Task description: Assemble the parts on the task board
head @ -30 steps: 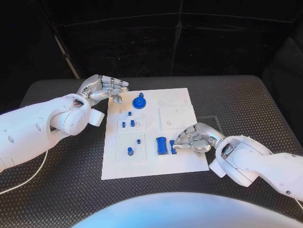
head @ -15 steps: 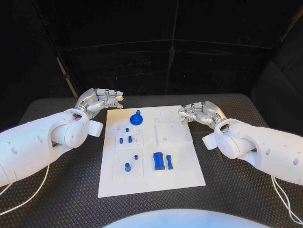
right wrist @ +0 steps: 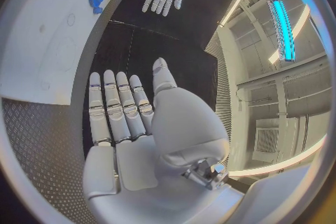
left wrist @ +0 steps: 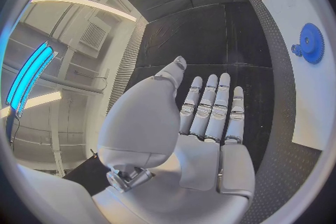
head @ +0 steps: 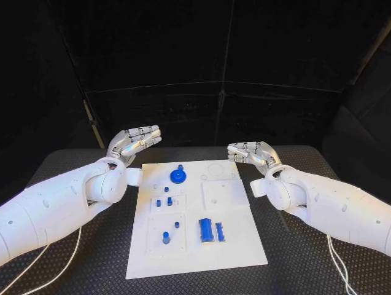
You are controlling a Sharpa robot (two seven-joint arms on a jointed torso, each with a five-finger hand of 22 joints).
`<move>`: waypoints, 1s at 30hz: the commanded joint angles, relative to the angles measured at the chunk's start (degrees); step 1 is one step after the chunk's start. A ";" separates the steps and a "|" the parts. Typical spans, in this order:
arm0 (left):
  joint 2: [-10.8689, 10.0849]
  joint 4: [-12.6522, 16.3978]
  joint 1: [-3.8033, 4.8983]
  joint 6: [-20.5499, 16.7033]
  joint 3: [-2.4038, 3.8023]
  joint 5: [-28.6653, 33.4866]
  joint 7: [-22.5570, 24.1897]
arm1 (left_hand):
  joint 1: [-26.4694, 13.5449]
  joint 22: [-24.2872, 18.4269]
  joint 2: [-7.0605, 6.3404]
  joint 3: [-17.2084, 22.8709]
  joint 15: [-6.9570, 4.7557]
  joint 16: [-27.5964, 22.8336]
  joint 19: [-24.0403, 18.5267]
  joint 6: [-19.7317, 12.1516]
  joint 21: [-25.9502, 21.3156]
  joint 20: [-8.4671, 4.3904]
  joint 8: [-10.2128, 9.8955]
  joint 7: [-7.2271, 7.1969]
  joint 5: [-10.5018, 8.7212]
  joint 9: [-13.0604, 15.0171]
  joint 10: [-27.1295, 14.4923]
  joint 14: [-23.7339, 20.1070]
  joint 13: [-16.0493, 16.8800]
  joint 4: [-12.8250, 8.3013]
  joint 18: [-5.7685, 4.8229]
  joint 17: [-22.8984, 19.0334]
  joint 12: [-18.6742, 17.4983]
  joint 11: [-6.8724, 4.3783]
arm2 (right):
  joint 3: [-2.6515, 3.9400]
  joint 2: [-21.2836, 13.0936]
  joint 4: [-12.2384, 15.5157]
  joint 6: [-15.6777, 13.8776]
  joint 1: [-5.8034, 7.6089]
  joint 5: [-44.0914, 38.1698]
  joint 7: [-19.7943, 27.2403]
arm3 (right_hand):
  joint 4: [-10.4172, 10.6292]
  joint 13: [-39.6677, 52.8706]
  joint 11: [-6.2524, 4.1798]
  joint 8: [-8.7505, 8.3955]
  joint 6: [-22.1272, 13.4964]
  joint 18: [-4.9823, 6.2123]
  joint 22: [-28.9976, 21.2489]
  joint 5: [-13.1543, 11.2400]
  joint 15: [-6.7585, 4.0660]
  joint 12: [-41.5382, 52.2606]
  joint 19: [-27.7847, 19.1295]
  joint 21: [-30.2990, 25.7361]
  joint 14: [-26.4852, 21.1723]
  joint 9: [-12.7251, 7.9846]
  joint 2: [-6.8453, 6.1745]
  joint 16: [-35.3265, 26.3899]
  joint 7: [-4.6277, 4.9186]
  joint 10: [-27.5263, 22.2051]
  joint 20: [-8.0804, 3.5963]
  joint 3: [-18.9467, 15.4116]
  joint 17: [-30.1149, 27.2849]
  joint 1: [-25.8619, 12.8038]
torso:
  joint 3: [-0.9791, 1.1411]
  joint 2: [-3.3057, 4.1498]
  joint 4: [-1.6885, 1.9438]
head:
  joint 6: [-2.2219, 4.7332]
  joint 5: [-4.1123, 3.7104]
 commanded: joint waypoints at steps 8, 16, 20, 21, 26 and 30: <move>-1.45 6.56 0.52 -8.21 -2.03 1.36 1.54 | -36.33 -7.30 3.42 -4.63 -7.85 -3.91 -12.74 -23.53 -2.10 -7.52 -2.47 -6.55 -5.53 -2.57 -24.57 -22.74 -2.46 -7.55 -3.61 -7.55 -2.35 -4.55 | -3.22 -2.66 8.13 -8.61 2.59 6.33 3.31 | -0.22 -4.74 -4.14 -2.57 -24.52 -4.53 -6.10 -6.97 -7.48 -4.40 -21.36 -4.95 -26.63 -6.63 -6.31 -3.16 -5.02 -25.81 -6.81 6.32 -6.48 -36.14 | 1.89 -2.44 1.05 | 3.49 1.38; -3.46 16.32 1.20 -20.73 -5.17 3.69 3.93 | -46.43 -9.31 3.42 -9.47 -7.85 -3.91 -16.18 -30.09 -2.10 -9.69 -2.47 -6.55 -5.53 -2.57 -31.41 -29.05 -2.46 -7.55 -8.80 -7.55 -2.35 -9.22 | -7.59 -5.97 18.88 -19.72 5.98 14.91 7.84 | -0.22 -4.74 -8.43 -2.57 -31.43 -5.17 -6.10 -6.97 -7.48 -8.97 -27.39 -10.04 -34.13 -6.63 -6.31 -3.16 -10.26 -33.10 -8.71 8.07 -6.48 -46.34 | 2.37 -3.09 1.33 | 4.42 1.74; -4.14 19.61 1.43 -24.95 -6.23 4.48 4.73 | -50.37 -10.09 3.42 -9.47 -7.85 -3.91 -17.50 -32.63 -2.10 -10.59 -2.47 -6.55 -5.53 -2.57 -34.07 -31.53 -2.46 -7.55 -8.80 -7.55 -2.35 -9.22 | -8.82 -6.90 21.89 -22.82 6.92 17.31 9.11 | -0.22 -4.74 -8.43 -2.57 -34.04 -9.81 -6.10 -6.97 -7.48 -8.97 -29.68 -10.04 -36.94 -6.63 -6.31 -3.16 -10.26 -35.83 -9.42 8.71 -6.48 -50.16 | 2.37 -3.09 1.33 | 4.42 1.74; -4.27 20.24 1.48 -25.75 -6.43 4.63 4.89 | -51.27 -10.28 3.42 -9.47 -7.85 -3.91 -17.85 -33.20 -2.10 -10.73 -2.47 -6.55 -5.53 -2.57 -34.69 -32.09 -2.46 -7.55 -8.80 -7.55 -2.35 -9.22 | -9.02 -7.05 22.38 -23.33 7.08 17.70 9.32 | -0.22 -4.74 -8.43 -2.57 -34.69 -9.81 -6.10 -6.97 -7.48 -8.97 -30.24 -10.04 -37.63 -6.63 -6.31 -3.16 -10.26 -36.50 -9.57 12.83 -6.48 -51.11 | 2.37 -3.09 1.33 | 4.42 1.74; -4.60 21.84 1.59 -27.81 -6.94 5.01 5.28 | -55.65 -14.74 3.42 -9.47 -7.85 -3.91 -19.50 -36.04 -2.10 -15.23 -2.47 -6.55 -5.53 -2.57 -37.65 -34.81 -2.46 -7.55 -8.80 -7.55 -2.35 -9.22 | -9.31 -7.27 23.10 -24.07 7.31 18.27 9.62 | -0.22 -4.74 -8.43 -2.57 -37.66 -9.81 -6.10 -6.97 -7.48 -8.97 -32.78 -10.04 -40.87 -6.63 -6.31 -3.16 -10.26 -39.62 -13.82 12.83 -6.48 -55.52 | 2.37 -3.09 1.33 | 4.42 1.74; -4.60 21.85 1.59 -27.82 -6.95 5.02 5.28 | -58.32 -14.74 3.42 -9.47 -7.85 -3.91 -20.50 -37.79 -2.10 -15.23 -2.47 -6.55 -5.53 -2.57 -39.45 -36.49 -2.46 -7.55 -8.80 -7.55 -2.35 -9.22 | -9.31 -7.27 23.10 -24.07 7.31 18.27 9.62 | -0.22 -4.74 -8.43 -2.57 -39.47 -9.81 -6.10 -6.97 -7.48 -8.97 -34.34 -10.04 -42.84 -6.63 -6.31 -3.16 -10.26 -41.52 -13.82 12.83 -6.48 -58.20 | 2.37 -3.09 1.33 | 4.42 1.74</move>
